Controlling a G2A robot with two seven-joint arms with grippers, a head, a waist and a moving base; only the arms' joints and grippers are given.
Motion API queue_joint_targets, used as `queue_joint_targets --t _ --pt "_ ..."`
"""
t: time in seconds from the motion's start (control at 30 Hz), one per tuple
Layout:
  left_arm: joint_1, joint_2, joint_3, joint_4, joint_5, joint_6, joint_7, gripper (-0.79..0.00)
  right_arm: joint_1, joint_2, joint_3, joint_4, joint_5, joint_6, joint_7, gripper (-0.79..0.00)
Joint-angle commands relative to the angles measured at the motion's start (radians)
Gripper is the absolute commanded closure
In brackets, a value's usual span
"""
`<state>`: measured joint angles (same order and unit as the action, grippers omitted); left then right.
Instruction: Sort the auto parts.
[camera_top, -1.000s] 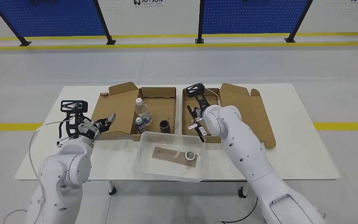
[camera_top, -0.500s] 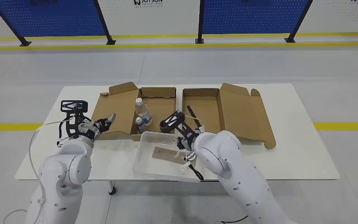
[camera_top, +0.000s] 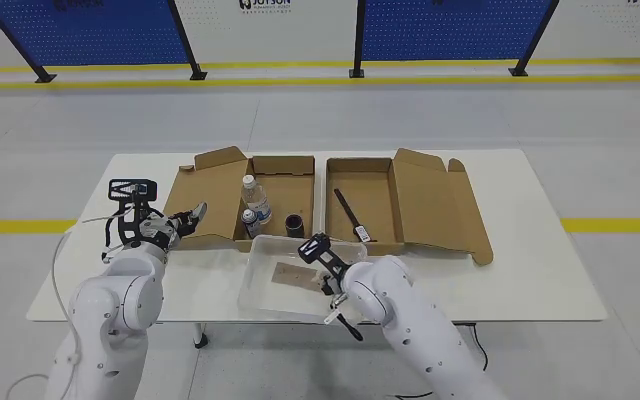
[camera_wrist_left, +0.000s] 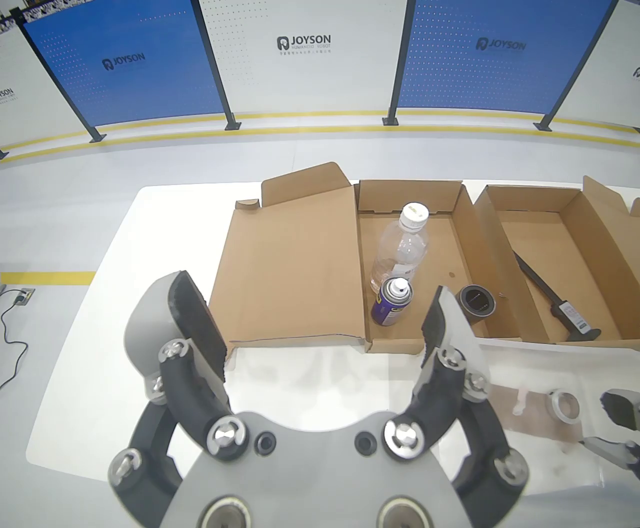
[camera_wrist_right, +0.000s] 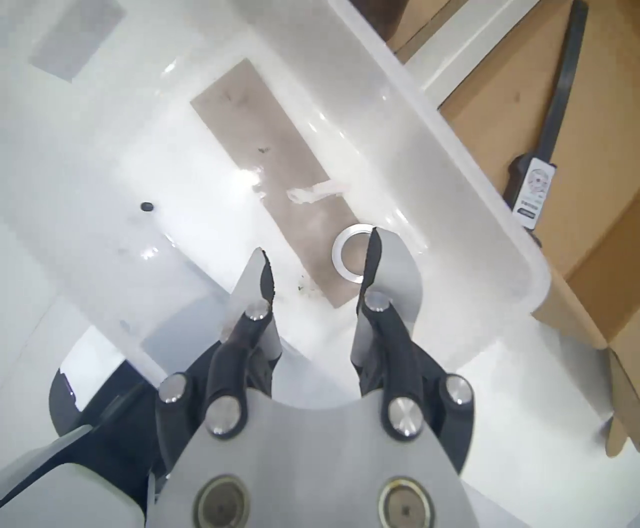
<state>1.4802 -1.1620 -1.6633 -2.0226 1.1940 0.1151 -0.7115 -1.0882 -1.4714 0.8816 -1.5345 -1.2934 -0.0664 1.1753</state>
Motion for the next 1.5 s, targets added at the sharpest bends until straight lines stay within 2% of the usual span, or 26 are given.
queue_joint_targets --t 0.0,0.6,1.03,1.47 --pt "0.000 0.000 0.000 0.000 0.000 0.000 0.000 -0.785 0.012 -0.005 -0.012 0.039 0.002 0.010 -0.021 -0.363" --pt "0.000 0.000 0.000 0.000 0.000 0.000 0.000 -0.785 0.123 -0.059 -0.102 0.289 0.092 0.040 -0.106 -0.360" --pt "0.000 0.000 0.000 0.000 0.000 0.000 0.000 -0.785 0.141 -0.083 -0.116 0.244 0.220 0.015 -0.123 -0.363" --pt "0.000 0.000 0.000 0.000 0.000 0.000 0.000 -0.785 0.169 -0.057 -0.055 0.262 0.053 0.041 -0.091 -0.357"
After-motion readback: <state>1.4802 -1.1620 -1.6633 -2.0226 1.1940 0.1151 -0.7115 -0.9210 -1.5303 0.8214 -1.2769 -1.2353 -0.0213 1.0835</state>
